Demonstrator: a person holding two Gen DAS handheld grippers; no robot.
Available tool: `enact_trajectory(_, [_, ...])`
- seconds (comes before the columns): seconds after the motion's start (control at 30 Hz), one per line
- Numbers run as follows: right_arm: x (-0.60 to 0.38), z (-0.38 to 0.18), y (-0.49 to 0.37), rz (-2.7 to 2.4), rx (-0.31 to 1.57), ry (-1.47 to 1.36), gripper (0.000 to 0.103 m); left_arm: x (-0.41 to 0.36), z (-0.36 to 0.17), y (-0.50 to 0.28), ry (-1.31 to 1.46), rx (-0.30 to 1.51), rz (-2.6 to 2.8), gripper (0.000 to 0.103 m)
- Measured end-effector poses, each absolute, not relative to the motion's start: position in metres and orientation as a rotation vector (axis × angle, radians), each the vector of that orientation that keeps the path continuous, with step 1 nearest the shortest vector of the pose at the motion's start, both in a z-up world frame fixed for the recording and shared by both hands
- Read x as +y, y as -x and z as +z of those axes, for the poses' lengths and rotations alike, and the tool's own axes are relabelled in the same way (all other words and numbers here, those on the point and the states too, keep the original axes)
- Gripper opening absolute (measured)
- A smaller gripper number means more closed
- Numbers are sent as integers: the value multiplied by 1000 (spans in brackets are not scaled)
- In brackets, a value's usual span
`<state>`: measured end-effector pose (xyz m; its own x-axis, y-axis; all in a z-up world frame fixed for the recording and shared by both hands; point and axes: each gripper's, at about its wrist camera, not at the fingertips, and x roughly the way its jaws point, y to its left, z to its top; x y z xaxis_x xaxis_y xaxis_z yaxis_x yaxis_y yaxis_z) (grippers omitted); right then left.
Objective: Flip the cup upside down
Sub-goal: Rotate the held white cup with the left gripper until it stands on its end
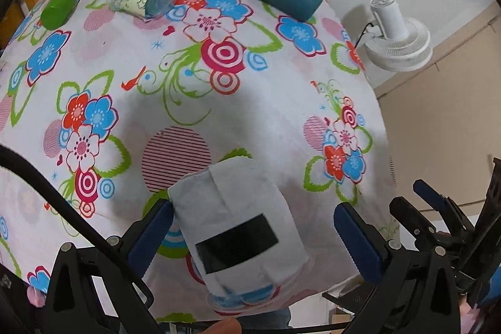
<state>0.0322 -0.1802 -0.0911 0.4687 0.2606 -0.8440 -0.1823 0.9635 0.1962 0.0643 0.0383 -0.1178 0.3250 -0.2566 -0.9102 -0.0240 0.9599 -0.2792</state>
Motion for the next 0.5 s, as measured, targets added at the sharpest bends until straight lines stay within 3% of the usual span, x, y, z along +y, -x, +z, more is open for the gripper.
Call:
enact_trajectory(0.33, [-178,-100,-31,292,1060,-97,96,40,-137,-65,307,1315,-124,100])
enact_trajectory(0.5, [-183,-103,-31,275,1057,-121,96,40,-132,-64,284,1287,-105,88])
